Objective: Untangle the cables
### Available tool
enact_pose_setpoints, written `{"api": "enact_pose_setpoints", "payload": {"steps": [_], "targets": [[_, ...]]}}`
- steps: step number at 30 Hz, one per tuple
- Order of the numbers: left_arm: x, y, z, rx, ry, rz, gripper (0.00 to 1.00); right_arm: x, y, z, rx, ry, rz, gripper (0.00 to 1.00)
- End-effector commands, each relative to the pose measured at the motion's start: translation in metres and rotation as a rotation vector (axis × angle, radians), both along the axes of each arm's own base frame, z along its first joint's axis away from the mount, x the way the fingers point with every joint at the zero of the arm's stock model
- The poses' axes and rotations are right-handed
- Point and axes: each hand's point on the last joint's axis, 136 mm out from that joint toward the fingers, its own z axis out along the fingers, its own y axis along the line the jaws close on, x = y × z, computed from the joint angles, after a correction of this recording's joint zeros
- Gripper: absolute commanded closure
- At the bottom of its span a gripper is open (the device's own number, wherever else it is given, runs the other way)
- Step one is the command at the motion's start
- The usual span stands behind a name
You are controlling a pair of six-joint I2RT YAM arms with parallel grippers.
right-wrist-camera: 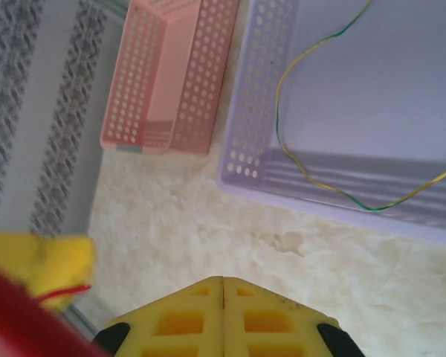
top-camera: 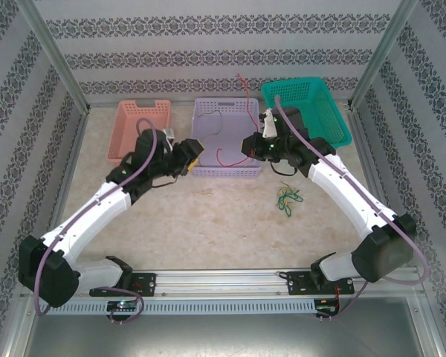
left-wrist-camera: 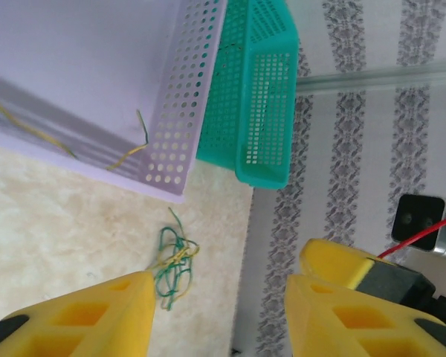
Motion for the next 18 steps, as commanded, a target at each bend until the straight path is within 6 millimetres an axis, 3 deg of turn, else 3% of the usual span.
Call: {"api": "enact_pose_setpoints", "payload": {"steps": [1,4,9,14,18], "targets": [[-0.024,-0.007,0.003,0.185,-0.039,-0.327,0.5,-0.023,-0.004,-0.007,-0.137,-0.046,0.218,1.0],[-0.032,-0.027,0.008,0.22,-0.054,-0.543,0.51,-0.024,-0.008,-0.014,-0.23,-0.063,0.254,1.0],[-0.053,-0.055,0.0,0.249,-0.066,-0.782,0.53,-0.024,-0.006,-0.022,-0.3,-0.081,0.286,1.0],[-0.055,-0.06,-0.023,0.257,-0.002,-0.817,0.51,-0.028,0.001,-0.022,-0.311,-0.093,0.308,1.0],[-0.054,-0.069,-0.024,0.222,0.001,-0.83,0.48,-0.033,0.006,-0.025,-0.32,-0.088,0.321,1.0]]}}
